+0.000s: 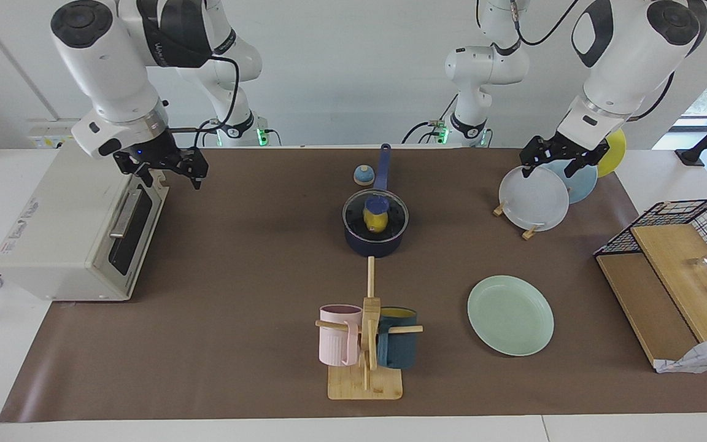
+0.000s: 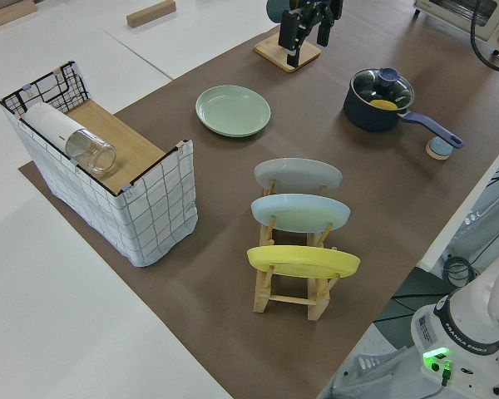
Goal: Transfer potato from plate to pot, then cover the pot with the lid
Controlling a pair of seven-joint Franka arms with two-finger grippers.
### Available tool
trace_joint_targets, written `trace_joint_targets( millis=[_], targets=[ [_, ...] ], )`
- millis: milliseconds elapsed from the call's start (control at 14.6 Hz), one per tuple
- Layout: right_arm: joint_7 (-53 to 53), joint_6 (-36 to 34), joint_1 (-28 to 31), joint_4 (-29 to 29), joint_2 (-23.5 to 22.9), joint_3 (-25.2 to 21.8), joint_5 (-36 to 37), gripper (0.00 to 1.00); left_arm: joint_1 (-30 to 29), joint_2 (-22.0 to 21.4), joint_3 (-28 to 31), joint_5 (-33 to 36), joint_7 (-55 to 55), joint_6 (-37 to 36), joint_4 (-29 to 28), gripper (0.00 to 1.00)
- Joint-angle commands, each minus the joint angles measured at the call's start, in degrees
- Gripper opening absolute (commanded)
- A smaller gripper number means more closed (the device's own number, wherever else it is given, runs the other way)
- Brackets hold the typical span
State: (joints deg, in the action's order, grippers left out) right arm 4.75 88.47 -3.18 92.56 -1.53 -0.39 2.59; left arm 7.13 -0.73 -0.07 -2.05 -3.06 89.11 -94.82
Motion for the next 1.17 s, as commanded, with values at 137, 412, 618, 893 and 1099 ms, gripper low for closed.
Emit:
trace_joint_targets(
  millis=[137,412,618,893,1099],
  targets=[
    [-1.2,0.6,-1.4,6.5,4.9,-1.3,-1.0,1.0,0.3,-0.1,0.0,1.1,-0.9,-1.0,0.2,1.0],
    [-1.7,0.8,-2.0,6.8,6.5,-2.5,-1.0,1.0,0.3,-0.1,0.0,1.1,-0.9,-1.0,0.2,1.0],
    [-1.8,0.2,-0.6,0.4,1.6,-2.6,-1.0,1.0,0.3,-0.1,-0.1,1.1,-0.9,-0.9,0.2,1.0],
    [-2.2,-0.8,-0.8,0.9,1.8,-3.0,-1.1,1.0,0.3,-0.1,-0.1,1.1,-0.9,-0.8,0.2,1.0],
    [-2.5,-0.8,-0.4,0.9,1.8,-2.9,-1.2,1.0,0.3,-0.1,-0.1,1.1,-0.9,-0.7,0.2,1.0]
  ],
)
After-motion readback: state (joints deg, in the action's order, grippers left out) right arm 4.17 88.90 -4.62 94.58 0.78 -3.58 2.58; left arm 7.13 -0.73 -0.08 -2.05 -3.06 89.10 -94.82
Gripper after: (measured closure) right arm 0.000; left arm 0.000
